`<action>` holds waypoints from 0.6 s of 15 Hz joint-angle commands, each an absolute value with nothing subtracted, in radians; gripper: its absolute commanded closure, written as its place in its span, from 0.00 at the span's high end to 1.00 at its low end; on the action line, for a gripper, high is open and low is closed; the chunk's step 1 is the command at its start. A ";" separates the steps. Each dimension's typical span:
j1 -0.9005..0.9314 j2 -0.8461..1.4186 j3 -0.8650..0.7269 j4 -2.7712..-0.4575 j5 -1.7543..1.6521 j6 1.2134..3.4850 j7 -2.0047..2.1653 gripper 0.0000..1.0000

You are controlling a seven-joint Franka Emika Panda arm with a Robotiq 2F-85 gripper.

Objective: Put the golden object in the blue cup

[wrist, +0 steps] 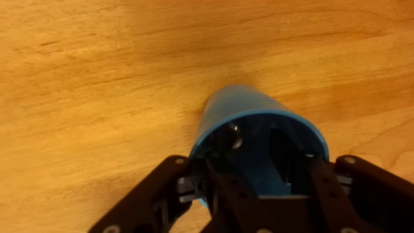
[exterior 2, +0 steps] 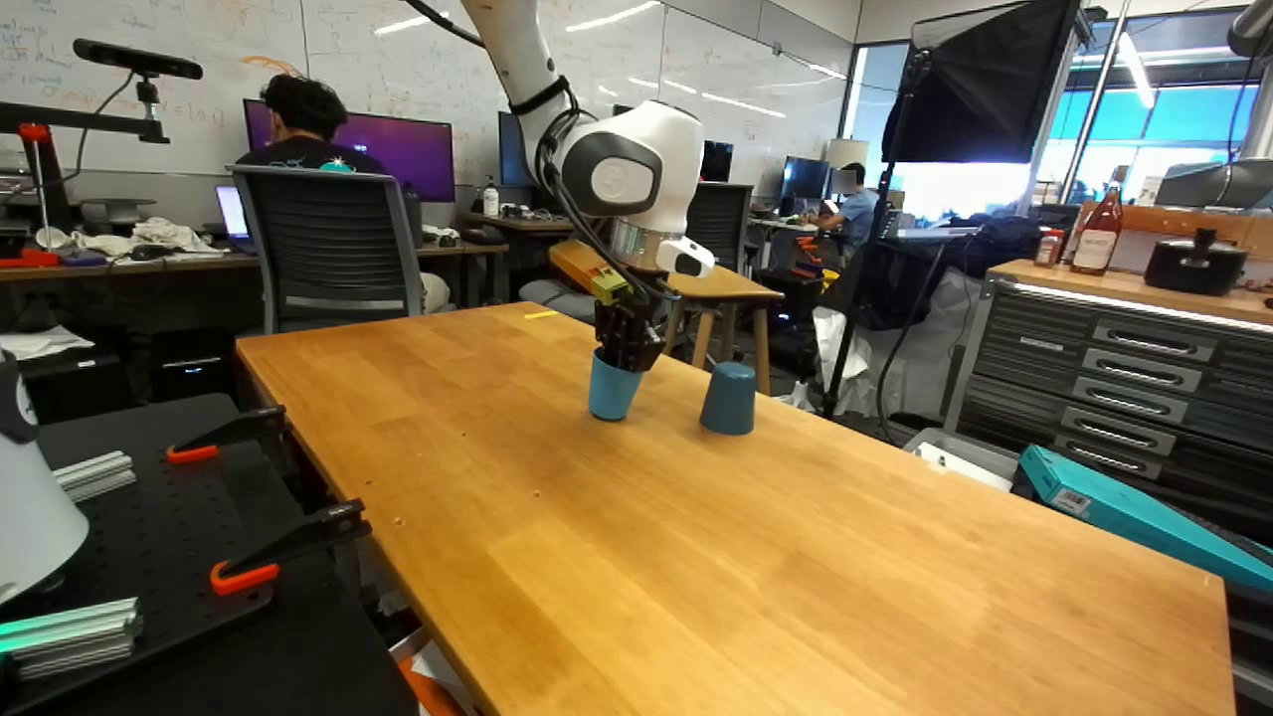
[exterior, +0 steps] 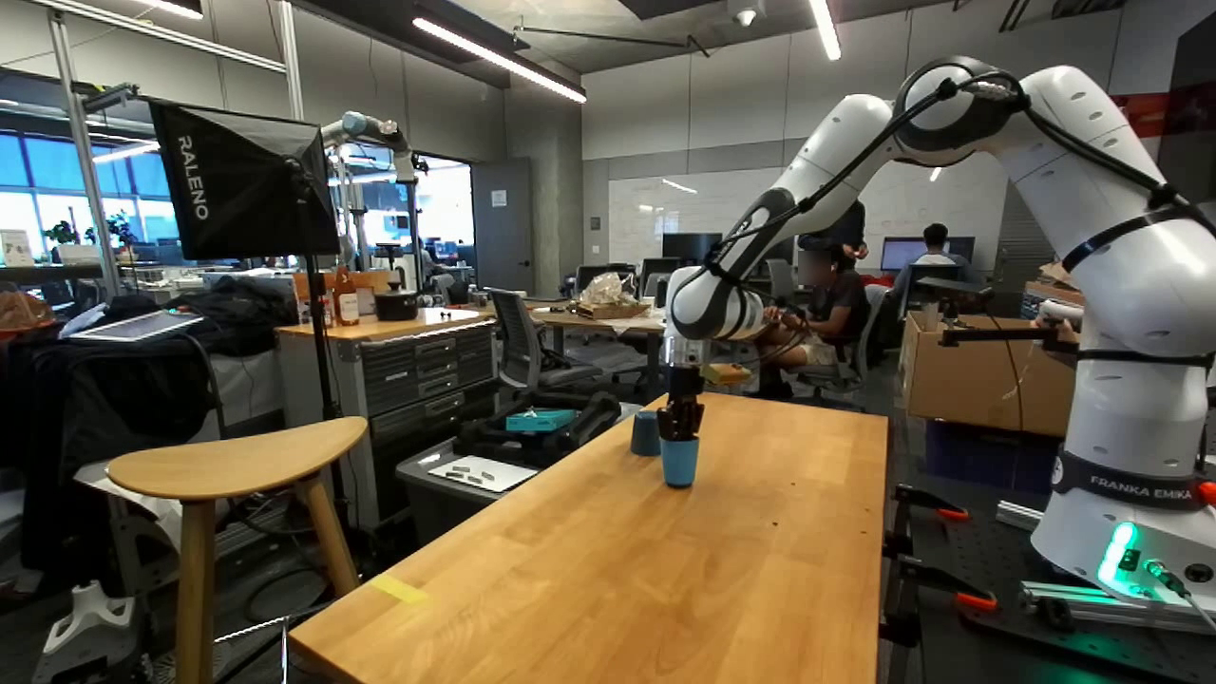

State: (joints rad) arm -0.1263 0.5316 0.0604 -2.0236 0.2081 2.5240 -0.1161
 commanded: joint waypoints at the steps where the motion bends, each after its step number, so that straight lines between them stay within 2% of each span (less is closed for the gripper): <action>1: -0.117 0.519 0.056 -2.024 0.201 2.533 -0.120 0.68; 2: -0.118 0.515 0.058 -2.023 0.203 2.530 -0.122 0.68; 3: -0.118 0.510 0.060 -2.023 0.203 2.530 -0.126 0.28; 4: -0.119 0.506 0.062 -2.023 0.204 2.526 -0.130 0.17; 6: -0.122 0.495 0.068 -2.022 0.211 2.518 -0.135 0.04; 7: -0.124 0.488 0.071 -2.022 0.213 2.514 -0.138 0.01; 9: -0.131 0.476 0.078 -2.020 0.221 2.504 -0.149 0.00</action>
State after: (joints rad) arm -0.1233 0.5116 0.0677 -2.0195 0.2081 2.5238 -0.1198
